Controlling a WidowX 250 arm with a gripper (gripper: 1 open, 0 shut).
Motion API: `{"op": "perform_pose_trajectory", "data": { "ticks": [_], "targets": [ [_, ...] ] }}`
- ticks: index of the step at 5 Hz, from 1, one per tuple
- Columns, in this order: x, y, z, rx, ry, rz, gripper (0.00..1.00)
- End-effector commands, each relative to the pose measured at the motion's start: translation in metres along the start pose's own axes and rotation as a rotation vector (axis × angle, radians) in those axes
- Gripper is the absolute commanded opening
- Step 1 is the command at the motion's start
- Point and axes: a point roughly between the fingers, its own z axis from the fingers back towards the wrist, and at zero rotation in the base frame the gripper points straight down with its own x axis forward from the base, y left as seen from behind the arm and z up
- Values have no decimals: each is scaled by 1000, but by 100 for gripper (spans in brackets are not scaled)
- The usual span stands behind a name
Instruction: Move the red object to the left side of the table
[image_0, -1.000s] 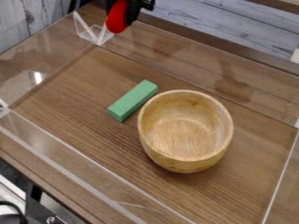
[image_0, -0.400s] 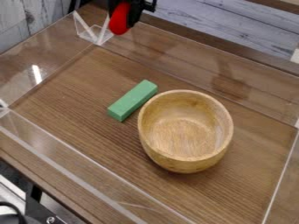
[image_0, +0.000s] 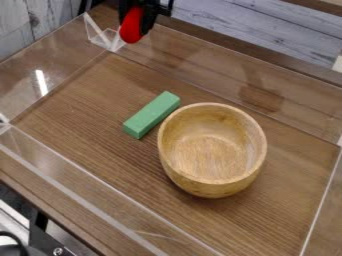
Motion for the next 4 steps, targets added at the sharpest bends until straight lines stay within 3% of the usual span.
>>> {"op": "perform_pose_trajectory", "data": {
  "ticks": [1, 2, 4],
  "targets": [
    [-1, 27, 11, 15, -48, 44, 0],
    [-7, 46, -1, 24, -27, 69, 0],
    [-17, 58, -23, 38, 10, 81, 0]
  ]
}}
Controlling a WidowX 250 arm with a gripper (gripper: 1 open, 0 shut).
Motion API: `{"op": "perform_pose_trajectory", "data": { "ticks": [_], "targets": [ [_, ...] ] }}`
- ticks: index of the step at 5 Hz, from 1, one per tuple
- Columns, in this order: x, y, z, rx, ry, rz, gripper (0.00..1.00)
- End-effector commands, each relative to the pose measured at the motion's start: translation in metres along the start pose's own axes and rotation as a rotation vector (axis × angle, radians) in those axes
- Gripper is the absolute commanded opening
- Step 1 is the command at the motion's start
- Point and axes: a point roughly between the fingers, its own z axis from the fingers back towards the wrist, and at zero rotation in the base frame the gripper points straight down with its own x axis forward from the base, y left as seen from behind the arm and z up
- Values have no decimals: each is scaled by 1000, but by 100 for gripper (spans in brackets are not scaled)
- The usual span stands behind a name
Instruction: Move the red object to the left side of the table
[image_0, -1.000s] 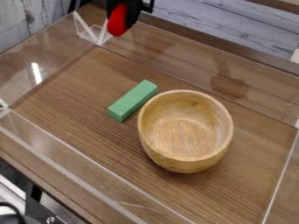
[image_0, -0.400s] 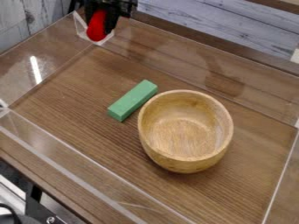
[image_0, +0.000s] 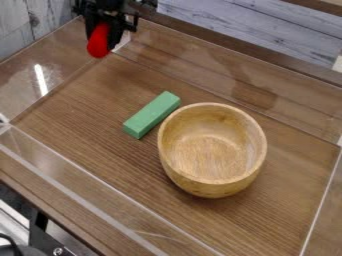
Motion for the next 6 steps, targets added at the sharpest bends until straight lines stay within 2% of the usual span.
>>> {"op": "perform_pose_trajectory", "data": {
  "ticks": [1, 2, 4, 6],
  "targets": [
    [-3, 12, 8, 4, -28, 30, 0],
    [-7, 13, 2, -11, -8, 41, 100],
    [-15, 14, 0, -50, 12, 54, 100],
    [-24, 18, 9, -104, 6, 62, 100]
  ]
}}
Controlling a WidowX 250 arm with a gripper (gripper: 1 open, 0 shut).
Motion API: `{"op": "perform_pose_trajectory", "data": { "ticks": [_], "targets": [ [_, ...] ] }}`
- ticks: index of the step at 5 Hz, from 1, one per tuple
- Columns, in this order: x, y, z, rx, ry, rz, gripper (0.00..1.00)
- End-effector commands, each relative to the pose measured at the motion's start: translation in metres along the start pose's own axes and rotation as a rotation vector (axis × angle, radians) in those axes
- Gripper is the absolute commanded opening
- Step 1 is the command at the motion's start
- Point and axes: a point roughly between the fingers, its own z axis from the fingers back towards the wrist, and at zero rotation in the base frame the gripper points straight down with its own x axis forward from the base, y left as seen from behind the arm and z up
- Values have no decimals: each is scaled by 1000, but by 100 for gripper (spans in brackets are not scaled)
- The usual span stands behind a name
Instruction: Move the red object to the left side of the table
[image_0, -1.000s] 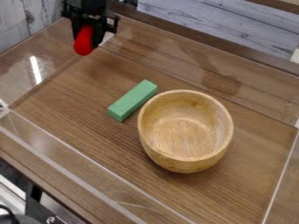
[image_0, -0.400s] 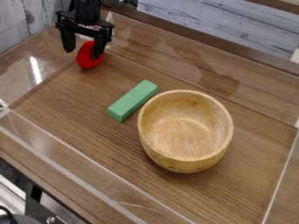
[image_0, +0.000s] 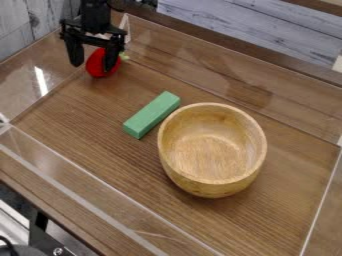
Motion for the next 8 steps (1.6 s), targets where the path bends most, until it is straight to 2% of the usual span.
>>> {"op": "perform_pose_trajectory", "data": {
  "ticks": [1, 2, 4, 8],
  "targets": [
    [-8, 12, 43, -26, -101, 19, 100],
    [-12, 12, 48, -53, -107, 22, 100],
    [-11, 15, 52, -84, -111, 29, 100],
    [-4, 11, 50, -127, -107, 38, 100]
  ]
}}
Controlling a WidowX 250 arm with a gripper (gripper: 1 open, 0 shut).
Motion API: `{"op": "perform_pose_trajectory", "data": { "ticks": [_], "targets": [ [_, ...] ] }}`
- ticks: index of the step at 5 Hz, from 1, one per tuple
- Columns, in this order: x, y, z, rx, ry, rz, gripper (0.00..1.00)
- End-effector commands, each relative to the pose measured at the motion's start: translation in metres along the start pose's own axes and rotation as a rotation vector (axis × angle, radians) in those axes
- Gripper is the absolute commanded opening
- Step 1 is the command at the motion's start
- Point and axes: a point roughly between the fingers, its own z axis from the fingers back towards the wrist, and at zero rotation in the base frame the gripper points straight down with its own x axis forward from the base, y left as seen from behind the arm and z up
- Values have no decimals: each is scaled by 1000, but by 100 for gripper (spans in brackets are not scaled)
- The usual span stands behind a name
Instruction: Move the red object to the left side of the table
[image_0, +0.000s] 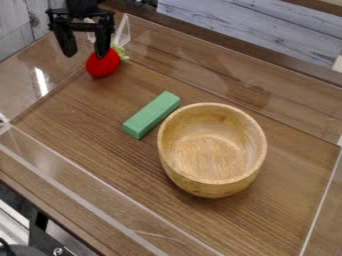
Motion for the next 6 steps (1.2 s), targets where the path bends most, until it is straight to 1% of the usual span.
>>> {"op": "perform_pose_trajectory", "data": {
  "ticks": [1, 2, 4, 5, 6],
  "targets": [
    [5, 2, 25, 8, -79, 4, 100],
    [6, 0, 22, 4, -74, 2, 100],
    [-8, -18, 48, -12, -114, -32, 100],
    [-14, -26, 61, -25, -131, -46, 100],
    [-19, -33, 72, -40, -138, -56, 100]
  ]
}}
